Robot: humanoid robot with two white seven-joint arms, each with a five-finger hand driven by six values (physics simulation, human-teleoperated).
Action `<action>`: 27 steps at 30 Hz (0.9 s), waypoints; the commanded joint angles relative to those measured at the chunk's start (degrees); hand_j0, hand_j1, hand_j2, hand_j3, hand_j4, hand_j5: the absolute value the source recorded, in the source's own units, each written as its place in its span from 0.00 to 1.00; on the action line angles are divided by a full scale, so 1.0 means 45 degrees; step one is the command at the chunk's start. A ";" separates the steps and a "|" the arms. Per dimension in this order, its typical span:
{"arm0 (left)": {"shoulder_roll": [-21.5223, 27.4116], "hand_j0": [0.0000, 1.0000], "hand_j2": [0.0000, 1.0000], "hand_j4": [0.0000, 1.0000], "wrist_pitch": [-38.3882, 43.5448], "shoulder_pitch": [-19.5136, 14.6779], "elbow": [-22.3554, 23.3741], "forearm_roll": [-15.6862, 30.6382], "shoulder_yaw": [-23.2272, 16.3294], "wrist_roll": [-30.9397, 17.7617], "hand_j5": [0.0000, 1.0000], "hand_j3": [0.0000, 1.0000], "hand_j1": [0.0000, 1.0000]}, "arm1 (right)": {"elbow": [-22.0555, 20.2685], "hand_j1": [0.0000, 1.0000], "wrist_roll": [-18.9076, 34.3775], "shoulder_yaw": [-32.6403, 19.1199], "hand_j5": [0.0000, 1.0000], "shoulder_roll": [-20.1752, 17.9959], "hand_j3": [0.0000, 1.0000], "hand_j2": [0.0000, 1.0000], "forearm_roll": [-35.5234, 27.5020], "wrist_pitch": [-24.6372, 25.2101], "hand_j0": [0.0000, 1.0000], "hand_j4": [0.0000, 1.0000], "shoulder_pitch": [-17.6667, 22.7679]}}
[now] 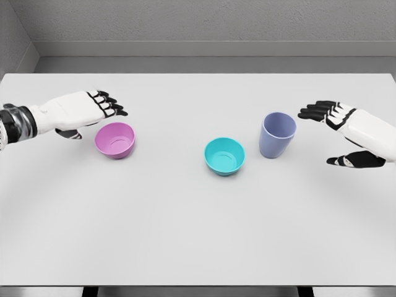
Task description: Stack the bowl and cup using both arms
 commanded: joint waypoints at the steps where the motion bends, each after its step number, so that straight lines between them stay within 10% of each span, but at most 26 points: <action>1: -0.0065 1.00 1.00 1.00 0.0027 0.0000 -0.0129 -0.0160 -0.0307 -0.0064 1.00 1.00 1.00 | -0.0244 1.00 -0.0006 -0.0007 1.00 -0.0032 1.00 1.00 -0.0085 0.0002 1.00 1.00 0.0000; 27: -0.0417 1.00 1.00 1.00 0.0027 0.0039 -0.0188 -0.0453 -0.0970 -0.0123 1.00 1.00 1.00 | -0.0244 1.00 -0.0006 -0.0007 1.00 -0.0051 1.00 1.00 -0.0085 0.0002 1.00 1.00 0.0000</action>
